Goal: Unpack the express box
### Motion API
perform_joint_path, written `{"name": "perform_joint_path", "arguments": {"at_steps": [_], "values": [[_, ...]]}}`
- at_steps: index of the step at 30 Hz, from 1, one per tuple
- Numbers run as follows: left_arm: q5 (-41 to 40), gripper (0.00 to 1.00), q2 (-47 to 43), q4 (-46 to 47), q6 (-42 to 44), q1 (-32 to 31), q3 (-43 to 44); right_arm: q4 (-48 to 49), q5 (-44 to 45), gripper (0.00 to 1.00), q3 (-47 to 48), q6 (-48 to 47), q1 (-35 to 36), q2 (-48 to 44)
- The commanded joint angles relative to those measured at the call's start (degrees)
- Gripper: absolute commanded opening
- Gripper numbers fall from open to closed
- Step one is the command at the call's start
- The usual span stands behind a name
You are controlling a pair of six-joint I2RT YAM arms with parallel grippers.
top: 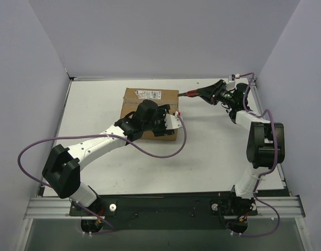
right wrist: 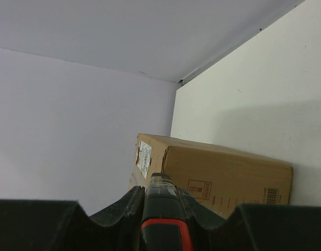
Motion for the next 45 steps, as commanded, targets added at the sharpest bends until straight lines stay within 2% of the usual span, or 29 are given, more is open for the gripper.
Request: {"name": "perform_joint_path", "arguments": {"at_steps": [1, 11, 29, 34, 45], "values": [[1.2, 0.79, 0.2, 0.3, -1.1, 0.4, 1.0, 4.5, -1.1, 0.00, 0.1, -1.3, 0.3, -0.1], [1.5, 0.78, -0.1, -0.4, -1.2, 0.4, 0.8, 4.6, -0.5, 0.00, 1.3, -0.7, -3.0, 0.2], [1.5, 0.78, 0.0, -0.5, -1.5, 0.4, 0.5, 4.0, -1.6, 0.00, 1.2, -1.1, -0.5, 0.9], [1.2, 0.78, 0.2, -0.1, -1.6, 0.4, 0.4, 7.4, -2.3, 0.00, -0.9, 2.5, -0.3, 0.1], [1.0, 0.78, 1.5, 0.9, -2.6, 0.3, 1.0, 9.0, -2.1, 0.00, -6.7, 4.1, 1.3, -3.3]]}}
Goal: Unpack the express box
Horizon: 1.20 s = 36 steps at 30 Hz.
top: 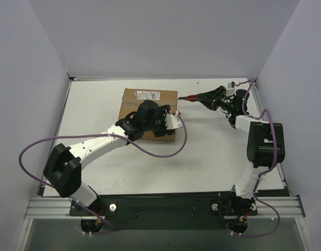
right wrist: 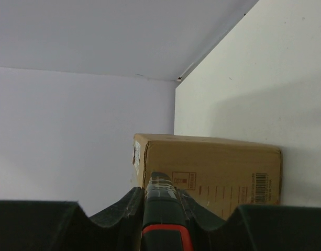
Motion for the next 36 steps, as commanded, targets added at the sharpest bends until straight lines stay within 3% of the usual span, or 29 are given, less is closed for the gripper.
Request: {"name": "perform_joint_path", "arguments": {"at_steps": [1, 6, 14, 20, 27, 36], "values": [[0.7, 0.78, 1.1, 1.3, -1.4, 0.2, 1.1, 5.3, -1.8, 0.00, -1.9, -0.6, 1.9, -4.2], [0.5, 0.78, 3.1, 2.9, -2.6, -0.2, 1.7, 5.6, 0.0, 0.00, -3.8, 1.2, 2.1, -6.7], [0.8, 0.76, 5.9, 5.9, -6.0, -0.3, 3.3, -9.7, 6.2, 0.00, -3.3, -7.6, 2.2, -13.0], [1.5, 0.75, 8.2, 6.7, -8.2, -0.1, 5.9, -22.8, 17.5, 0.00, -4.9, -17.3, 2.2, -21.6], [4.2, 0.75, 7.7, 5.5, -9.2, 0.2, 5.3, -13.6, 17.8, 0.00, -5.6, -15.0, 2.2, -19.0], [4.5, 0.74, 9.2, 3.1, -11.7, 0.7, 8.2, -12.6, 19.4, 0.00, -3.3, -18.3, 4.8, -17.9]]}}
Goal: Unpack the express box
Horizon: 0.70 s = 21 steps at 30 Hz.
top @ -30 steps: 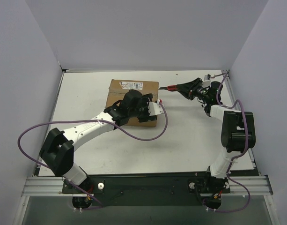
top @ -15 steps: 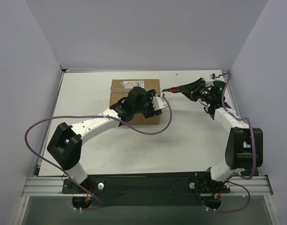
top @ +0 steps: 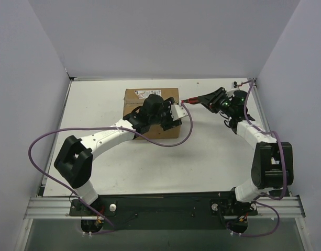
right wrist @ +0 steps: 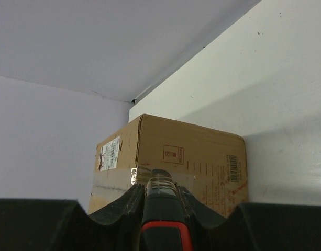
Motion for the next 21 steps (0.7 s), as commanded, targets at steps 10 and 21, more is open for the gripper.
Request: {"name": "perform_joint_path", "arguments": {"at_steps": [10, 21], "values": [[4.0, 0.74, 1.7, -3.9, -3.5, 0.2, 2.4, 2.3, 7.5, 0.00, 1.7, -11.5, 3.5, -7.2], [4.4, 0.73, 2.0, -4.1, -4.3, 0.2, 2.3, -0.7, 13.0, 0.00, 4.2, -20.0, 8.1, -9.5]]}}
